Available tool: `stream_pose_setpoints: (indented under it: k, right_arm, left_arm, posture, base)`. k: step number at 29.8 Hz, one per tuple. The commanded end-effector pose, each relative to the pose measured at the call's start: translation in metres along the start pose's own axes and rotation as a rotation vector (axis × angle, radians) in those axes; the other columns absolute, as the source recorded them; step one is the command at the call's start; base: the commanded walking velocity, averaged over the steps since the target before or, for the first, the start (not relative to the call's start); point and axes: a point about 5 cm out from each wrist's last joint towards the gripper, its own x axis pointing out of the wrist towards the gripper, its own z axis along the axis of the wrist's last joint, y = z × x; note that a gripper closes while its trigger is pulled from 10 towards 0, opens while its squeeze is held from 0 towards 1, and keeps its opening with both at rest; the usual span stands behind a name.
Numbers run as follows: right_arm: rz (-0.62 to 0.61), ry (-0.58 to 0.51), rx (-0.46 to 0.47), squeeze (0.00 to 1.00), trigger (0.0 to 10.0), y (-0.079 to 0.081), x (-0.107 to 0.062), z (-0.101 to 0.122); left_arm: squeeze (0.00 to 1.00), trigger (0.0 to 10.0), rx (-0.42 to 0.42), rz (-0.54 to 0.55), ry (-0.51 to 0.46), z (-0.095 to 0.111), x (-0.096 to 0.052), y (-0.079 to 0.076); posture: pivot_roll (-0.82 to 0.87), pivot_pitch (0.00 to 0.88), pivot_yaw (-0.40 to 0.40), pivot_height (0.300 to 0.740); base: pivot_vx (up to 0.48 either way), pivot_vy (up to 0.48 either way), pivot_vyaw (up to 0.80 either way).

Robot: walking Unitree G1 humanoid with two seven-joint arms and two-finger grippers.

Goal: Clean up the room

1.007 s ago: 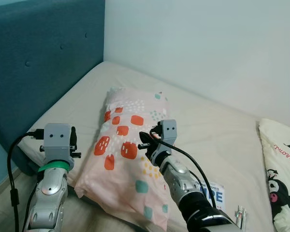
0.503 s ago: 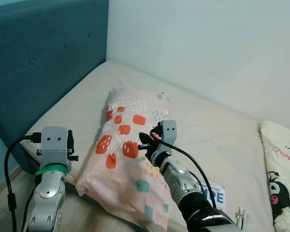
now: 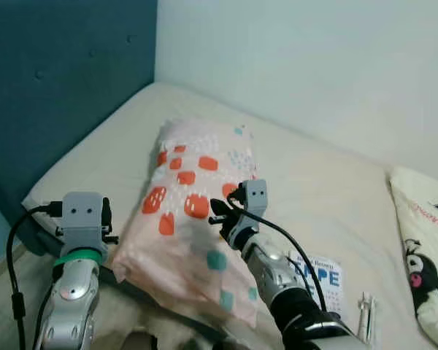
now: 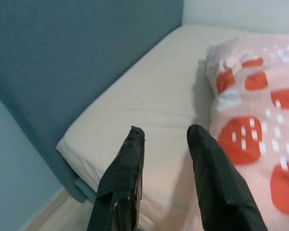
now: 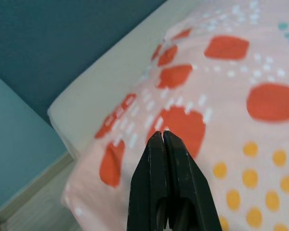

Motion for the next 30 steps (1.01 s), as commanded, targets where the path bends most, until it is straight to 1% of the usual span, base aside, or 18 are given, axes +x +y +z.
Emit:
stream_pose_setpoints:
  k: [1, 7, 10, 11, 14, 17, 19, 21, 22, 23, 24, 27, 28, 30]
  right_arm:
    - [-0.029, 0.023, 0.008, 0.0, 10.0, -0.007, -0.004, -0.005]
    - [-0.042, 0.015, 0.01, 0.0, 10.0, -0.009, -0.004, -0.003]
    - [-0.057, 0.003, 0.012, 0.0, 10.0, -0.012, -0.005, -0.001]
    - [-0.075, -0.006, 0.01, 0.0, 10.0, -0.016, -0.006, 0.002]
    - [-0.083, -0.009, 0.008, 0.0, 10.0, -0.018, -0.006, 0.003]
    - [-0.128, -0.016, -0.013, 0.0, 10.0, -0.026, -0.007, 0.007]
    - [-0.133, -0.017, -0.015, 0.0, 10.0, -0.027, -0.008, 0.007]
    - [-0.324, 0.033, -0.094, 0.0, 10.0, -0.059, -0.016, 0.014]
    - [-0.324, 0.033, -0.094, 0.0, 10.0, -0.059, -0.016, 0.014]
    - [-0.431, 0.053, -0.125, 0.0, 0.0, -0.08, -0.023, 0.021]
    - [-0.444, 0.051, -0.125, 0.0, 0.0, -0.084, -0.025, 0.023]
    - [-0.456, 0.052, -0.131, 0.0, 0.0, -0.088, -0.027, 0.025]
    - [-0.474, 0.057, -0.136, 0.0, 0.0, -0.091, -0.028, 0.026]
    - [-0.495, 0.062, -0.143, 0.0, 0.0, -0.094, -0.029, 0.027]
  left_arm:
    - [0.0, 10.0, 0.003, -0.012, 0.037, -0.008, -0.003, -0.004]
    - [0.0, 10.0, 0.003, -0.015, 0.048, -0.01, -0.005, -0.004]
    - [0.0, 10.0, 0.001, -0.017, 0.049, -0.01, -0.005, -0.005]
    - [0.0, 10.0, 0.0, -0.018, 0.049, -0.01, -0.005, -0.006]
    - [0.0, 10.0, -0.001, -0.018, 0.049, -0.01, -0.005, -0.006]
    - [0.0, 10.0, -0.004, -0.017, 0.05, -0.01, -0.005, -0.006]
    - [0.0, 10.0, -0.004, -0.017, 0.05, -0.01, -0.005, -0.006]
    - [0.0, 10.0, -0.008, -0.009, 0.057, -0.012, -0.009, -0.004]
    - [0.0, 10.0, -0.008, -0.009, 0.057, -0.012, -0.009, -0.004]
    - [0.0, 10.0, -0.005, -0.001, 0.063, -0.013, -0.012, -0.001]
    - [0.0, 10.0, -0.002, 0.003, 0.064, -0.014, -0.014, 0.001]
    - [0.0, 10.0, 0.001, 0.006, 0.064, -0.014, -0.016, 0.004]
    - [0.0, 10.0, 0.008, -0.004, 0.056, -0.013, -0.018, 0.005]
    - [0.0, 10.0, 0.016, -0.016, 0.046, -0.012, -0.02, 0.006]
  posture:
    - [0.13, 0.004, -0.119, 0.635]
    - [0.13, 0.009, -0.117, 0.635]
    - [0.13, 0.01, -0.116, 0.635]
    - [0.12, 0.011, -0.117, 0.635]
    - [0.12, 0.011, -0.117, 0.635]
    - [0.12, 0.014, -0.118, 0.635]
    - [0.12, 0.014, -0.118, 0.635]
    - [0.13, 0.045, -0.134, 0.635]
    - [0.13, 0.045, -0.134, 0.635]
    - [0.13, 0.057, -0.137, 0.635]
    - [0.13, 0.065, -0.137, 0.635]
    - [0.14, 0.077, -0.137, 0.635]
    - [0.14, 0.092, -0.135, 0.635]
    - [0.14, 0.092, -0.135, 0.635]
  base:
    - [0.0, 0.0, 0.0]
    - [0.0, 0.0, 0.0]
    - [0.0, 0.0, 0.0]
    - [0.0, 0.0, 0.0]
    - [0.0, 0.0, 0.0]
    - [0.0, 0.0, 0.0]
    - [0.0, 0.0, 0.0]
    - [0.0, 0.0, 0.0]
    - [0.0, 0.0, 0.0]
    - [0.0, 0.0, 0.0]
    - [0.0, 0.0, 0.0]
    - [0.0, 0.0, 0.0]
    - [0.0, 0.0, 0.0]
    - [0.0, 0.0, 0.0]
